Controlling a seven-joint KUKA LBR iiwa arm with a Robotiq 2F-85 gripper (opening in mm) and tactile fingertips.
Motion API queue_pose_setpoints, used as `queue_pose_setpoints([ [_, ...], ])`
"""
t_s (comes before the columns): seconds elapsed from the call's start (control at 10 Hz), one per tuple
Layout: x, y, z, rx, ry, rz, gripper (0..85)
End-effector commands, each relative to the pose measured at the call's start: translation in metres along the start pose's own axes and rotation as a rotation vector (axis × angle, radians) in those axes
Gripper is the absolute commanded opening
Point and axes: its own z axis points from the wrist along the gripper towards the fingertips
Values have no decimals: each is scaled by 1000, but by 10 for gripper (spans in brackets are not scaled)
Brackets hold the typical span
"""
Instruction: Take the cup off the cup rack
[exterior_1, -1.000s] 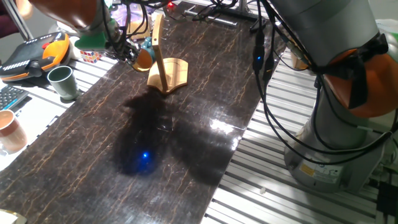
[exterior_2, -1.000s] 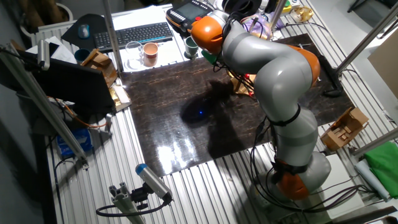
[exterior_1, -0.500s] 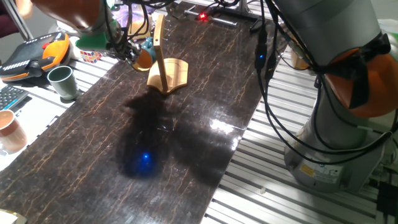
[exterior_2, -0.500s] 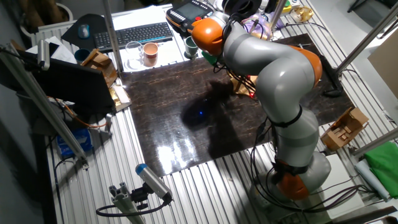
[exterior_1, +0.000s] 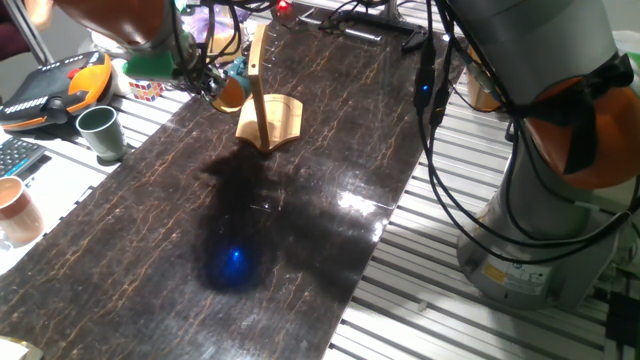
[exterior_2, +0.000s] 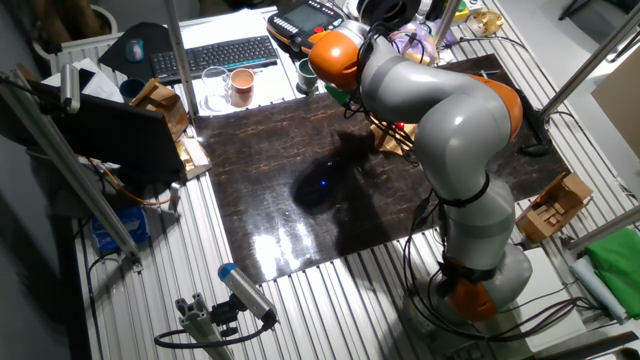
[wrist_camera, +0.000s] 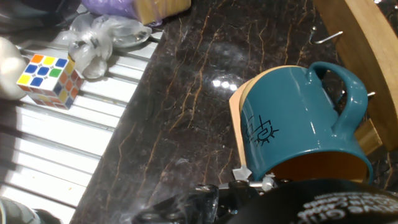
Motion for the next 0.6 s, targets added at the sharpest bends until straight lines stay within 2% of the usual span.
queue_pose_setpoints([
  [0.0, 0, 0, -1, 0, 0, -2, 10],
  [0.5, 2, 3, -9, 4, 8, -3, 10],
])
